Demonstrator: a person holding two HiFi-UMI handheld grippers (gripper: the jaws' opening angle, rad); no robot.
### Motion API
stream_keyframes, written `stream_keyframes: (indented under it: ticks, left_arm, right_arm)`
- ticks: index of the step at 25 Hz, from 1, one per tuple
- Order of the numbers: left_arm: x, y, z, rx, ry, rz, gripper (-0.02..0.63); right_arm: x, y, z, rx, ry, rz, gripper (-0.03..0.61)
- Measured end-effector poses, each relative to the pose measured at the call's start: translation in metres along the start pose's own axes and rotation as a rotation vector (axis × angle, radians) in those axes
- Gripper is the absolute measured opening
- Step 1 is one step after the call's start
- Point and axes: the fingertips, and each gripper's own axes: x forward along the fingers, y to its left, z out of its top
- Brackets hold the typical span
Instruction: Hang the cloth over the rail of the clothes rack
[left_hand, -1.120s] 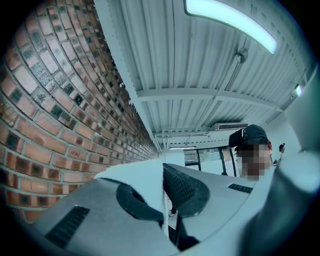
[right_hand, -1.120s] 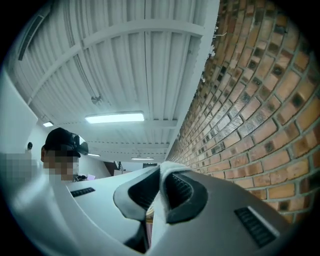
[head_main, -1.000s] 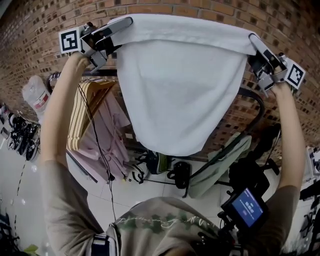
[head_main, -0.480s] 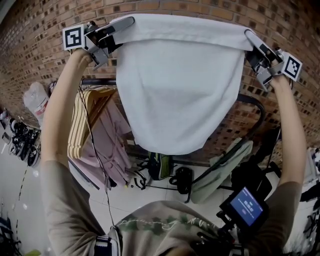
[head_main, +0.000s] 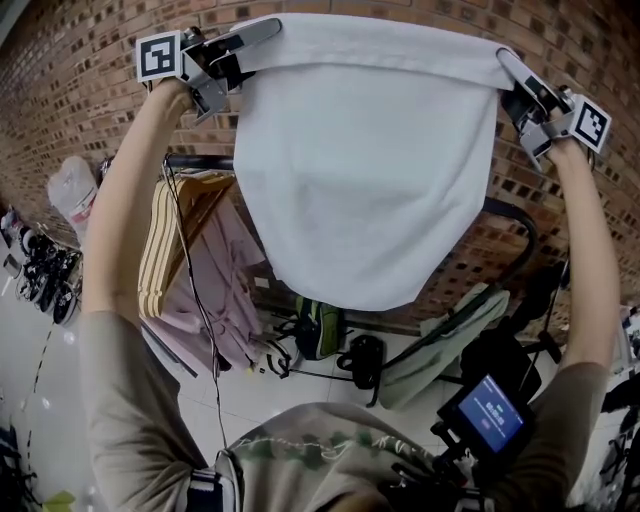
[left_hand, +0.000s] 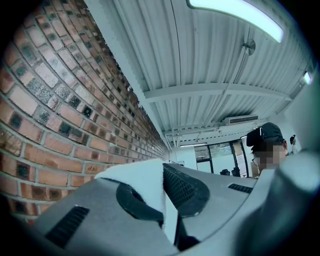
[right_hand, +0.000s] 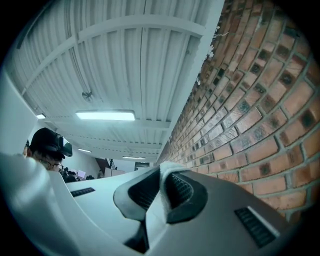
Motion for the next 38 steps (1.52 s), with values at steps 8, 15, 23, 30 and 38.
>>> stream_keyframes:
  ticks: [8,15,23,30,38]
  left_arm:
    - [0.006,0.028,-0.023,-0.028,0.048,0.041,0.015]
    - [0.007,0.047,-0.054,-0.076,0.104,0.004,0.017]
    - [0.010,0.068,-0.101,-0.189,0.222,-0.010,0.017]
    - [0.013,0.081,-0.158,-0.293,0.354,0.001,0.017]
    - [0.006,0.079,-0.163,-0.326,0.331,-0.027,0.018]
  right_arm:
    - [-0.002,-0.035,-0.025,0.045,0.019,-0.053,0.026]
    - [-0.009,-0.058,-0.069,0.058,0.109,-0.078,0.026]
    - [-0.020,-0.073,-0.120,0.069,0.215,-0.094,0.026]
    - [-0.031,-0.082,-0.177,0.141,0.354,-0.101,0.026]
    - [-0.029,-0.072,-0.178,0.143,0.343,-0.048,0.026]
